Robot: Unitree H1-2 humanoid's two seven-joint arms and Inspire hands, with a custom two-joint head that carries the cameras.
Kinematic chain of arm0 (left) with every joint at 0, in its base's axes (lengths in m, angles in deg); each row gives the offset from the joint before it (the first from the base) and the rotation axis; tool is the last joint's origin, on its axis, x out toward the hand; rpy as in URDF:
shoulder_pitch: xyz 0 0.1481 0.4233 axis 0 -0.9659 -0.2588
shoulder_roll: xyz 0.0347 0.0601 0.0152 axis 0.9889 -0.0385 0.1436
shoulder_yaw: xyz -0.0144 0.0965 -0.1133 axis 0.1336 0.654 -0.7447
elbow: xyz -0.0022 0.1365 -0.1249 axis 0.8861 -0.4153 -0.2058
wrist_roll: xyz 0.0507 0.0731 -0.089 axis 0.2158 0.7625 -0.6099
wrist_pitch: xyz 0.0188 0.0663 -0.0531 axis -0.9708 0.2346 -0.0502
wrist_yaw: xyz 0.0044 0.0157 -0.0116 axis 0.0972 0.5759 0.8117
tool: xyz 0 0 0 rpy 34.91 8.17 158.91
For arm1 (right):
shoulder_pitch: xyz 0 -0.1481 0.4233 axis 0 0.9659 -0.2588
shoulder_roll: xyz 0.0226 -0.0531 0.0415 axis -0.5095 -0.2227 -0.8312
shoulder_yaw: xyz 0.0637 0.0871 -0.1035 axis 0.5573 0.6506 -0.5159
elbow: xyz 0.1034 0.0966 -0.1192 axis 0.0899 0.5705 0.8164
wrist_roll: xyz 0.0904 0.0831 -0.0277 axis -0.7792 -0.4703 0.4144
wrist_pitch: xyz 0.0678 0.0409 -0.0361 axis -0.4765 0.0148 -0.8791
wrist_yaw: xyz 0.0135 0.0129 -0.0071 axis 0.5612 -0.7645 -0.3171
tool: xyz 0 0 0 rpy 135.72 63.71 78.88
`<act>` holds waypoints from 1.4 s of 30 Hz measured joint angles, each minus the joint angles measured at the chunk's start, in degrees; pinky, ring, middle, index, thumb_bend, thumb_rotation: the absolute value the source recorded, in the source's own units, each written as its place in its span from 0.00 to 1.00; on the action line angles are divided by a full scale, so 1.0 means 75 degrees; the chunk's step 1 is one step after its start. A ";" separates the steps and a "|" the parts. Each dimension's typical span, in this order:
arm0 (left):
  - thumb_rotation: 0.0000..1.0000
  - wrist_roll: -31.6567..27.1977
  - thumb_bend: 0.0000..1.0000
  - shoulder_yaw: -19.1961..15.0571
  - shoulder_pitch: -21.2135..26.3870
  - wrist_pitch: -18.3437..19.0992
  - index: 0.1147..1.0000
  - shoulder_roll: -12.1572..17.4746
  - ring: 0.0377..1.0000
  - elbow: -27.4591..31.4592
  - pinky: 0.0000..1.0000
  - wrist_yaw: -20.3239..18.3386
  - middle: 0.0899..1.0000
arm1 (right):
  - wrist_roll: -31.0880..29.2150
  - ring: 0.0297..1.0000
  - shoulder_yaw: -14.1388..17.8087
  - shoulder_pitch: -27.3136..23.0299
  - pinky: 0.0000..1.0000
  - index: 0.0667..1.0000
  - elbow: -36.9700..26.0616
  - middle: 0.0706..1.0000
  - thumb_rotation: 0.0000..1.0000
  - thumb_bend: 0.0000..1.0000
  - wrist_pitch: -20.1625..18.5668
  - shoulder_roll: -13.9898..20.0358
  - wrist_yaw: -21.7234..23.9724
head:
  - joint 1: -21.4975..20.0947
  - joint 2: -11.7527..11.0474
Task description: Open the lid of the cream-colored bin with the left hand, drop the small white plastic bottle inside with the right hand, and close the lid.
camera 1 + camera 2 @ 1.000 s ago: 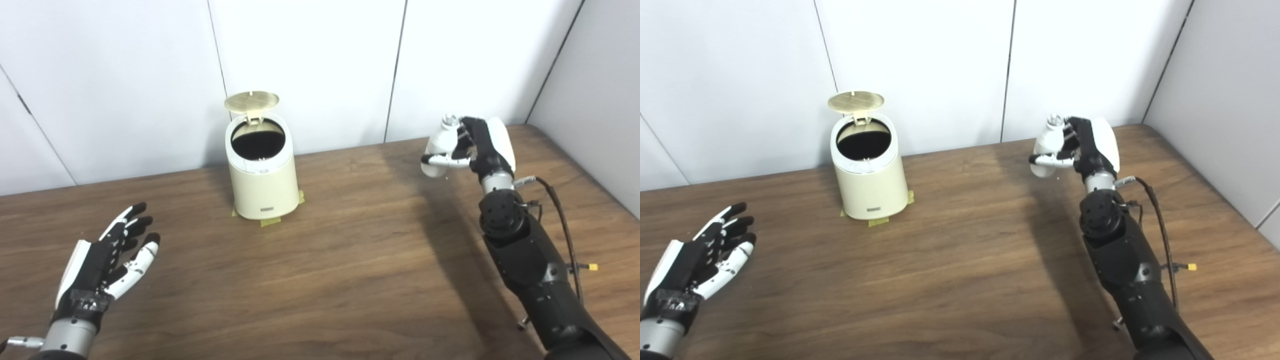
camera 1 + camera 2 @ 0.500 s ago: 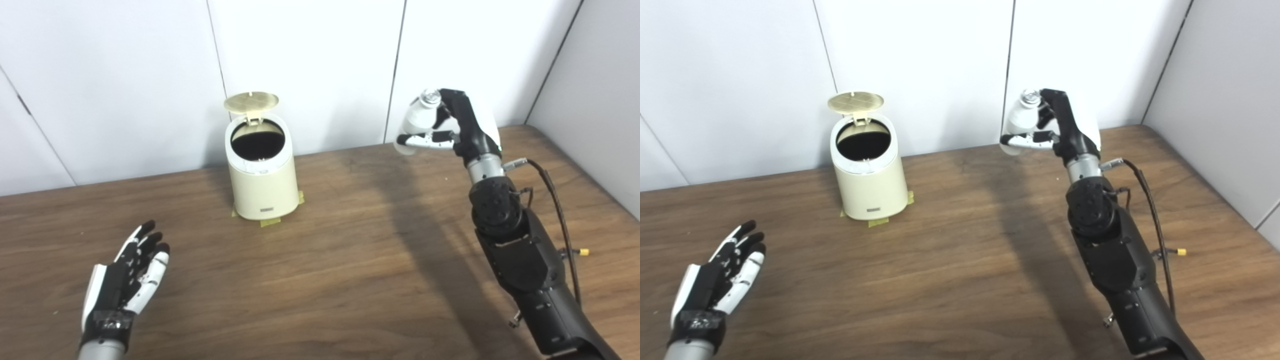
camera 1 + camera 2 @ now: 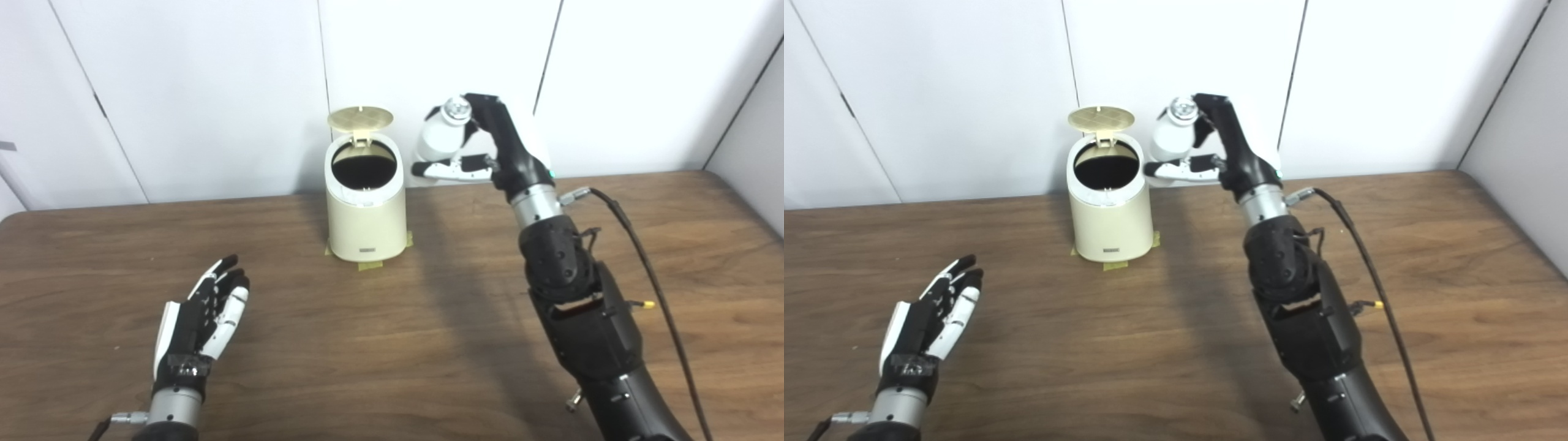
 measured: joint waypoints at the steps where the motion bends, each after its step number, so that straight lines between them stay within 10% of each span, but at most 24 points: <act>1: 0.67 0.0014 0.40 0.0033 -0.0003 -0.0010 0.90 -0.0030 0.87 0.0000 0.83 0.0002 0.85 | -0.0002 0.43 -0.0001 -0.0029 0.41 0.44 0.0038 0.46 0.00 0.52 0.0015 -0.0001 0.0010 | 0.0035 -0.0012; 42: 0.66 0.0509 0.43 0.0582 -0.0031 -0.0279 0.90 -0.0640 0.89 -0.0146 0.89 0.0313 0.84 | -0.0007 0.43 -0.0151 -0.1676 0.36 0.44 0.3891 0.45 0.00 0.50 0.2157 -0.0832 -0.0998 | 0.0750 -0.0199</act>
